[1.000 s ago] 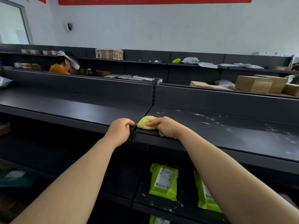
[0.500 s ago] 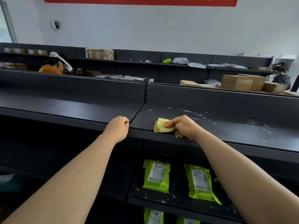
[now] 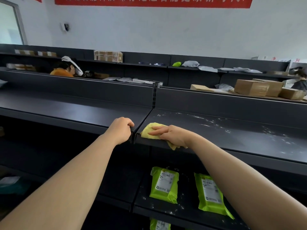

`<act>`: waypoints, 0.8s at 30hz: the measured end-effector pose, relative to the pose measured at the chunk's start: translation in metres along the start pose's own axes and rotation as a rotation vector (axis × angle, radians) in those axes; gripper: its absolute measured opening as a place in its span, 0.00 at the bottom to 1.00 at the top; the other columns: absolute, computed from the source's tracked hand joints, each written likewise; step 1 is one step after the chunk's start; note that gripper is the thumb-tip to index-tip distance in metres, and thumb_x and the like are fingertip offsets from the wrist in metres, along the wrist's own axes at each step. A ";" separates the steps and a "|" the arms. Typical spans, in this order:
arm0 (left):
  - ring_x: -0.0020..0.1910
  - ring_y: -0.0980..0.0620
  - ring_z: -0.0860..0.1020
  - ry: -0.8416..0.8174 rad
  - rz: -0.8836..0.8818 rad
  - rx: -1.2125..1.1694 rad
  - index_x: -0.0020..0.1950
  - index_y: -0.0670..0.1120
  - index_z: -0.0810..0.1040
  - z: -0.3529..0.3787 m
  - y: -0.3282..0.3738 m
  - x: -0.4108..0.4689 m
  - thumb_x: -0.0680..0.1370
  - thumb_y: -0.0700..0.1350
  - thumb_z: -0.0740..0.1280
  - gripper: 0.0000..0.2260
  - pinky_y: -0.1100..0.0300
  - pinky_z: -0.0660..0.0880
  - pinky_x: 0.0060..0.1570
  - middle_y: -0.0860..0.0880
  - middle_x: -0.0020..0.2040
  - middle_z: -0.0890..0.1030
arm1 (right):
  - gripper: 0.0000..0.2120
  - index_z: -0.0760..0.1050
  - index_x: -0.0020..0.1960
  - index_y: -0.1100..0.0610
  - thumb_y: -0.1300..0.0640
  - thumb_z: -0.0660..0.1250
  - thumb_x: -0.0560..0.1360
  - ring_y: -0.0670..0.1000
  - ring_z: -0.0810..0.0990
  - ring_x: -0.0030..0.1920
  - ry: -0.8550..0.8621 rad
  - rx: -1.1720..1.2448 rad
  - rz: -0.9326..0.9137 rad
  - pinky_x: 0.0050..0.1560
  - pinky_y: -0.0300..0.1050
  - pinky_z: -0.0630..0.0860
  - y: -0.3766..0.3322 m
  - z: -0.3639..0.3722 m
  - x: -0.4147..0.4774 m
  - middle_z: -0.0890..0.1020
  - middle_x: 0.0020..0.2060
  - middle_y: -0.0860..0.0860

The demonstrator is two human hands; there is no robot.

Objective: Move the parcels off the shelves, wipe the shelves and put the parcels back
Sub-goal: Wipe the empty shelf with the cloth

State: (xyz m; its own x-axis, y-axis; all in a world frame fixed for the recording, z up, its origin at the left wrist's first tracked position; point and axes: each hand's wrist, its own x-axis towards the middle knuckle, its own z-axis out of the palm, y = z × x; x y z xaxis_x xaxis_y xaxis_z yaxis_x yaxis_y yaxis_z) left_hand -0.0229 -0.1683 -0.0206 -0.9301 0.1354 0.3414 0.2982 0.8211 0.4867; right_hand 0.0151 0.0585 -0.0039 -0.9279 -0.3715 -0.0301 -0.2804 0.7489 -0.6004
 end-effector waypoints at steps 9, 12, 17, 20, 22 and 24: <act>0.58 0.49 0.76 0.001 -0.025 0.060 0.59 0.49 0.80 0.001 0.000 0.004 0.78 0.33 0.55 0.19 0.53 0.74 0.59 0.49 0.60 0.79 | 0.27 0.57 0.76 0.43 0.62 0.51 0.81 0.52 0.51 0.77 -0.005 -0.282 0.066 0.74 0.49 0.48 0.009 -0.005 0.067 0.55 0.77 0.46; 0.59 0.48 0.76 -0.014 -0.019 0.110 0.60 0.49 0.80 0.001 0.002 0.008 0.78 0.34 0.56 0.19 0.54 0.74 0.59 0.49 0.61 0.78 | 0.23 0.60 0.75 0.44 0.56 0.49 0.81 0.50 0.65 0.69 0.019 -0.337 0.067 0.66 0.45 0.60 0.012 -0.018 0.080 0.60 0.74 0.46; 0.60 0.48 0.75 -0.022 -0.012 0.124 0.62 0.49 0.79 0.002 0.005 0.015 0.78 0.35 0.56 0.19 0.54 0.73 0.60 0.49 0.62 0.78 | 0.20 0.73 0.66 0.50 0.57 0.52 0.78 0.46 0.75 0.49 0.070 -0.069 0.068 0.42 0.34 0.71 0.018 -0.021 0.079 0.73 0.58 0.46; 0.61 0.48 0.75 -0.033 -0.003 0.123 0.62 0.50 0.79 0.010 0.009 0.023 0.78 0.37 0.56 0.18 0.55 0.73 0.59 0.49 0.63 0.78 | 0.23 0.67 0.71 0.41 0.57 0.50 0.79 0.50 0.72 0.60 -0.005 -0.174 0.083 0.59 0.45 0.69 0.024 -0.021 0.082 0.70 0.68 0.46; 0.60 0.48 0.75 -0.045 0.001 0.111 0.62 0.50 0.79 0.014 0.012 0.031 0.78 0.38 0.56 0.18 0.55 0.73 0.59 0.49 0.62 0.78 | 0.25 0.64 0.71 0.37 0.56 0.50 0.78 0.53 0.69 0.66 0.000 -0.206 0.103 0.63 0.48 0.67 0.026 -0.023 0.092 0.66 0.72 0.47; 0.60 0.48 0.75 -0.058 0.005 0.102 0.62 0.49 0.79 0.019 0.013 0.040 0.78 0.38 0.56 0.18 0.56 0.73 0.58 0.49 0.62 0.78 | 0.27 0.64 0.71 0.37 0.59 0.51 0.76 0.53 0.62 0.71 0.039 -0.259 0.070 0.62 0.45 0.62 0.026 -0.023 0.100 0.62 0.74 0.44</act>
State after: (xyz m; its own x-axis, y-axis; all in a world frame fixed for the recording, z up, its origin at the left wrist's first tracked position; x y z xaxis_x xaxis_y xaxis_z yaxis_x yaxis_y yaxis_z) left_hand -0.0602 -0.1414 -0.0164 -0.9405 0.1689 0.2948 0.2820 0.8720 0.4002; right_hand -0.0911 0.0535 -0.0042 -0.9547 -0.2962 -0.0303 -0.2640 0.8892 -0.3737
